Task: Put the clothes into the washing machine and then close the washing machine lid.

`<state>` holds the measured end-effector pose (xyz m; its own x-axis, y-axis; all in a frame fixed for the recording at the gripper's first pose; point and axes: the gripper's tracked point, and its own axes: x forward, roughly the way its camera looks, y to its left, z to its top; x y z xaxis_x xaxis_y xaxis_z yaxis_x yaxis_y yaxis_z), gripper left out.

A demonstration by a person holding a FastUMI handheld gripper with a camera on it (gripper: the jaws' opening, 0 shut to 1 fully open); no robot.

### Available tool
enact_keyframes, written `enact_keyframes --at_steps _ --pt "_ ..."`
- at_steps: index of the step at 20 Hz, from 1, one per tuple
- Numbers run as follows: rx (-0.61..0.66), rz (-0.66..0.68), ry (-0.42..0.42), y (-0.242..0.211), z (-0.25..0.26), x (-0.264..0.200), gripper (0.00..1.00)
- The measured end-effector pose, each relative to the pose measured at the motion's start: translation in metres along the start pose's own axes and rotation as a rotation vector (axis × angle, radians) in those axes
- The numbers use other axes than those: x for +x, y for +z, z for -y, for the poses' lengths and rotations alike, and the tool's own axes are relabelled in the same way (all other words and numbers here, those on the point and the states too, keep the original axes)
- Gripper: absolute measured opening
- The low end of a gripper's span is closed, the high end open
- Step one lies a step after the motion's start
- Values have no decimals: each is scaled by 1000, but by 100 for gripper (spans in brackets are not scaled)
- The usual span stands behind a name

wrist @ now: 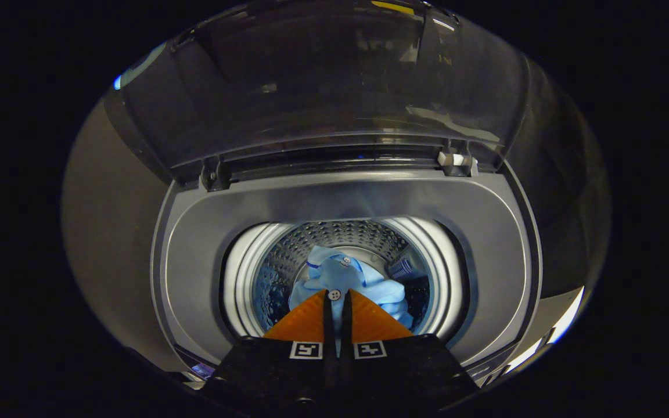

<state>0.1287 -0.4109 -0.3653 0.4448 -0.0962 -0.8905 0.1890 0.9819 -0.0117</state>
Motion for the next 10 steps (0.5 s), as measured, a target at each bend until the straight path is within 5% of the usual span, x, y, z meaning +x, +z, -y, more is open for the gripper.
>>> enact_keyframes --at_steps 5,7,10 --pt "33 -12 1 -5 -1 6 12" --pt "50 -9 3 -3 0 5 37" --pt "51 -5 -3 0 2 1 100"
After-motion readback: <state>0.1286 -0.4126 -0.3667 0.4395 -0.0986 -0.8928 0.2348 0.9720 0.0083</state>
